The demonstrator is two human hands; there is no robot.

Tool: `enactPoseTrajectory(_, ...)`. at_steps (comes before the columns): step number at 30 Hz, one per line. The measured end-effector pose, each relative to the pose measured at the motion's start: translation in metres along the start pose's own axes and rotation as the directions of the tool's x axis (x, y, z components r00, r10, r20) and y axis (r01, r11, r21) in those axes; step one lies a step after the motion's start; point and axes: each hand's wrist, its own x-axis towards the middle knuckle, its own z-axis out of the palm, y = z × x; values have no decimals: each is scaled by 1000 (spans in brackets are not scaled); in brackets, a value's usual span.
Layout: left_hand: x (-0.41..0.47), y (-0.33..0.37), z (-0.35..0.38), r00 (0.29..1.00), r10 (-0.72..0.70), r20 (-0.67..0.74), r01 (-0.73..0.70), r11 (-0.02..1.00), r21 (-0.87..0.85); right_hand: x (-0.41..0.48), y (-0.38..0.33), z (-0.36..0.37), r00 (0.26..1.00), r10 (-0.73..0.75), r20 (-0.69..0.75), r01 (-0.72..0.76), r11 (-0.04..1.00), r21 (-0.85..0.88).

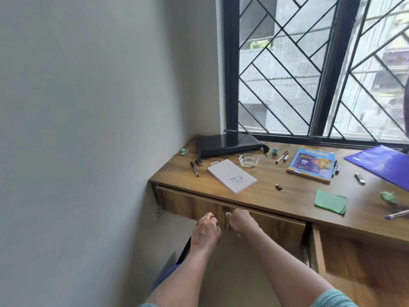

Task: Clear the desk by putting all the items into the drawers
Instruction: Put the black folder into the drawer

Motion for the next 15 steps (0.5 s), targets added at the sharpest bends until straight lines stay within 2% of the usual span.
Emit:
enactPoseTrajectory(3,31,-8,-5,1000,3,-13,-3,1000,-10,34,-14,-9,1000,-11,-18,12,999,43)
enactPoseTrajectory(6,65,-16,-10,999,-12,-33,12,1000,-13,70,-28,-22,999,-33,-39,34,999,4)
enactPoseTrajectory(15,246,-34,-27,982,-187,-17,186,980,-74,225,-68,-81,981,-47,-188,51,999,12)
